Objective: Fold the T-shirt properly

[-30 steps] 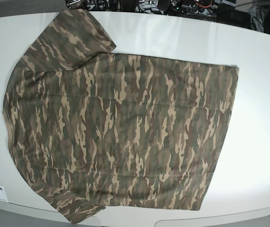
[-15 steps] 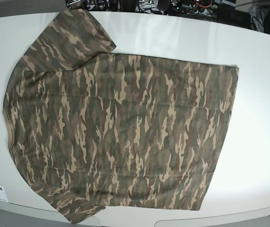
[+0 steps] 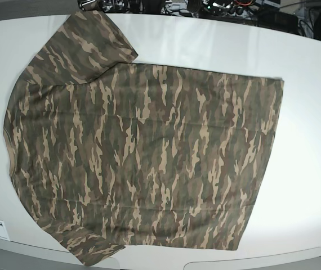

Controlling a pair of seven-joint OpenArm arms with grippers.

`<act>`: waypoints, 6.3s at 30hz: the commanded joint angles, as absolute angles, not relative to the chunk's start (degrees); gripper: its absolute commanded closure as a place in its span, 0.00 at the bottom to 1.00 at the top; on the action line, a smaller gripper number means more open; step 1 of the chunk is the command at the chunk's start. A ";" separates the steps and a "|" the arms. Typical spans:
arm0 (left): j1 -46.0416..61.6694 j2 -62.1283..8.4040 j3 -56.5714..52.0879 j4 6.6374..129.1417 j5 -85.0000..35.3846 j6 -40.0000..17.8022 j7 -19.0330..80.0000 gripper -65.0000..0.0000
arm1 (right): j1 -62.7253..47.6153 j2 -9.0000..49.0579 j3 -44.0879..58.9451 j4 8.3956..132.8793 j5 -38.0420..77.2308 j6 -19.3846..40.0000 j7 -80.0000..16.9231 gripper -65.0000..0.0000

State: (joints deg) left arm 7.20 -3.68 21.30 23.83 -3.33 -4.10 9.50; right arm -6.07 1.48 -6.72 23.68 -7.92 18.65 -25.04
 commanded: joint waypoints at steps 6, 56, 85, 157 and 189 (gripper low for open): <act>12.86 -5.78 21.32 33.43 -3.27 -4.51 15.14 1.00 | -11.25 2.07 -6.76 31.18 -7.42 21.69 -32.21 1.00; 64.66 -44.80 13.89 131.90 18.00 3.05 31.35 1.00 | -75.00 20.60 -6.66 135.00 -20.88 2.55 -39.86 1.00; 36.16 -64.90 -4.19 106.50 9.96 -34.17 2.55 0.52 | -59.88 23.18 -6.66 135.00 -25.78 -1.08 -38.17 1.00; 5.85 -68.40 34.87 96.38 29.61 -20.32 -5.52 1.00 | -55.81 23.18 -4.45 135.00 -28.27 -1.85 -36.60 0.86; 5.85 -68.40 34.87 96.38 26.70 -20.32 -5.54 1.00 | -37.32 23.20 6.39 109.78 -8.97 10.33 -33.21 0.62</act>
